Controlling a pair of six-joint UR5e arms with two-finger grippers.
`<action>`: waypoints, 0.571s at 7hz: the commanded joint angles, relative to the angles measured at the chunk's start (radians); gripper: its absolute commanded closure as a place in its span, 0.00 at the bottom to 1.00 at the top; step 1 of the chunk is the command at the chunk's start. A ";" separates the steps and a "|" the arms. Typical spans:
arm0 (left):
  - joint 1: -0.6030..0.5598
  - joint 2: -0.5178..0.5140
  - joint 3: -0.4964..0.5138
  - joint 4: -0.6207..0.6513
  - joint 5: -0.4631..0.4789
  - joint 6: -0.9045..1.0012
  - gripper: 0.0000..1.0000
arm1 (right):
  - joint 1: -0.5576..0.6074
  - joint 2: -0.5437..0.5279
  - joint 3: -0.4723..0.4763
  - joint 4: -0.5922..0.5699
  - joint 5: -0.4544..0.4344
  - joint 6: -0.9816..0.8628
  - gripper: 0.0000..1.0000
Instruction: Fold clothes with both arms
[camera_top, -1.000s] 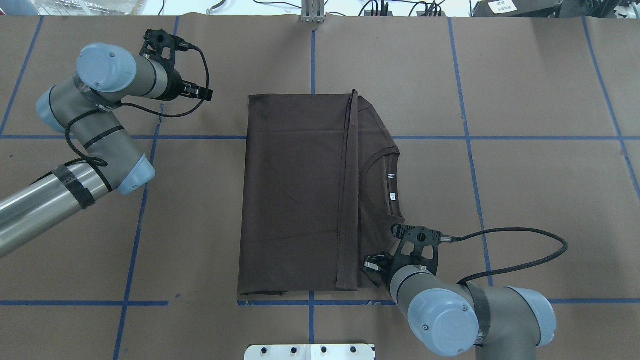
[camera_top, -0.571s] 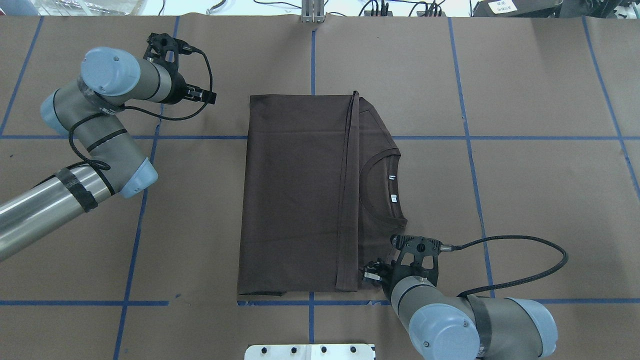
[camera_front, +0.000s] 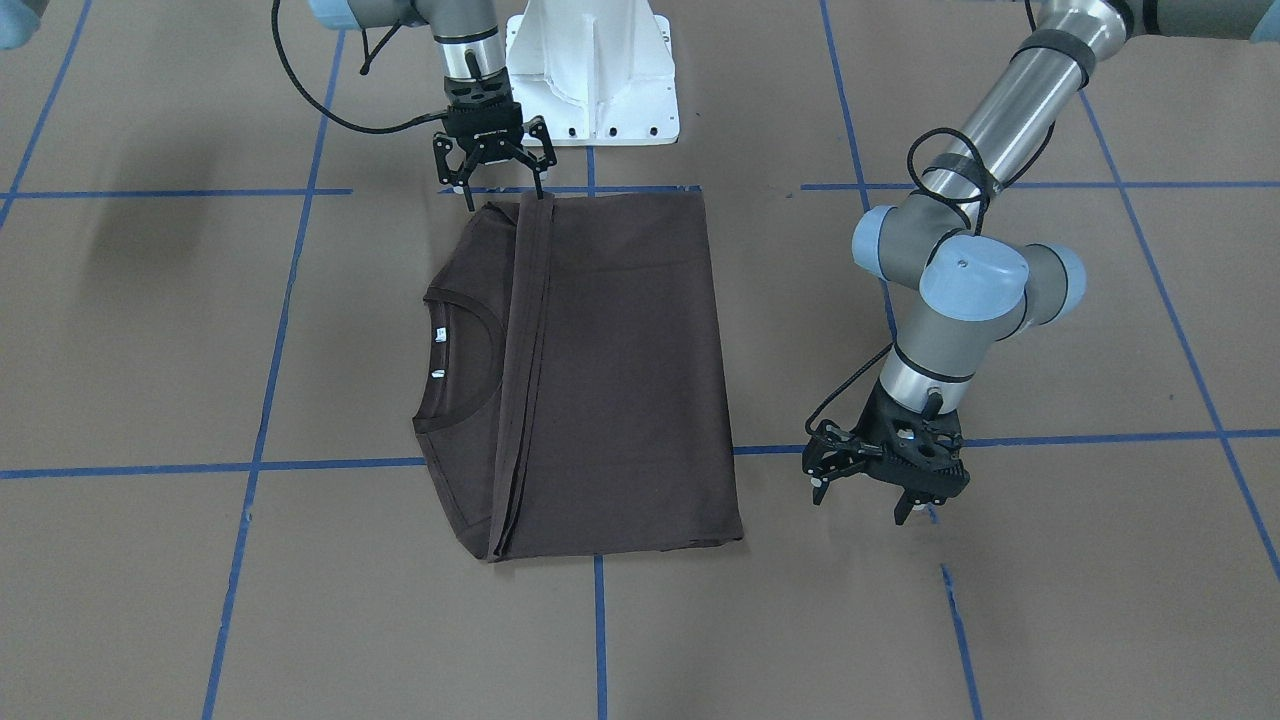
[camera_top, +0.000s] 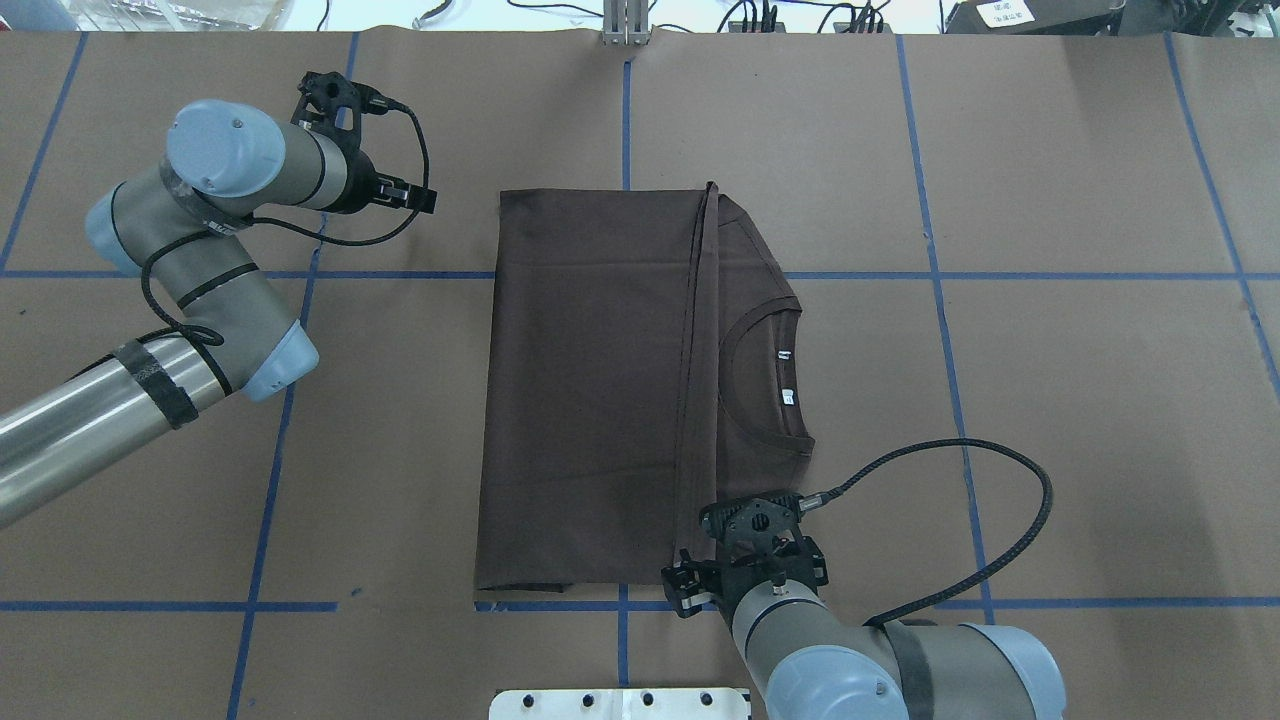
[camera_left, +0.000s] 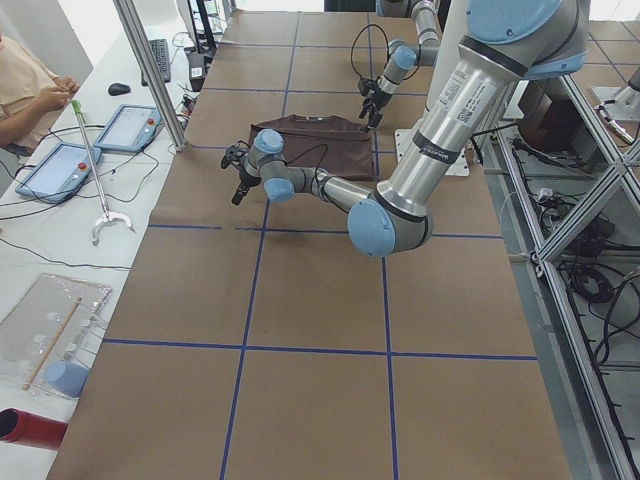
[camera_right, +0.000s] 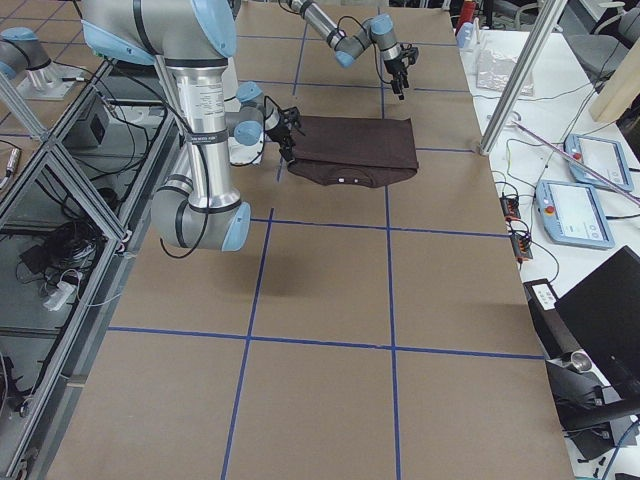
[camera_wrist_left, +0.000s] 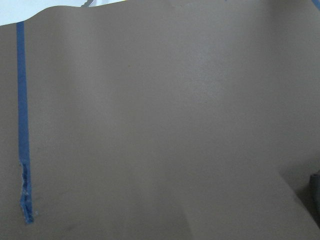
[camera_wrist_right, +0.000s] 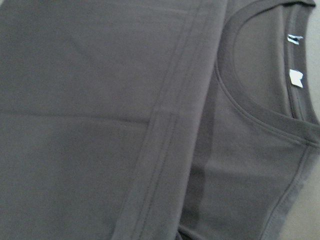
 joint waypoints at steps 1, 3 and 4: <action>0.003 0.009 -0.002 -0.002 0.000 -0.015 0.00 | -0.008 0.057 -0.014 -0.072 -0.042 -0.125 0.01; 0.005 0.022 -0.015 -0.002 0.000 -0.018 0.00 | -0.022 0.057 -0.045 -0.074 -0.065 -0.207 0.24; 0.005 0.023 -0.015 -0.002 0.000 -0.018 0.00 | -0.032 0.057 -0.045 -0.073 -0.065 -0.236 0.28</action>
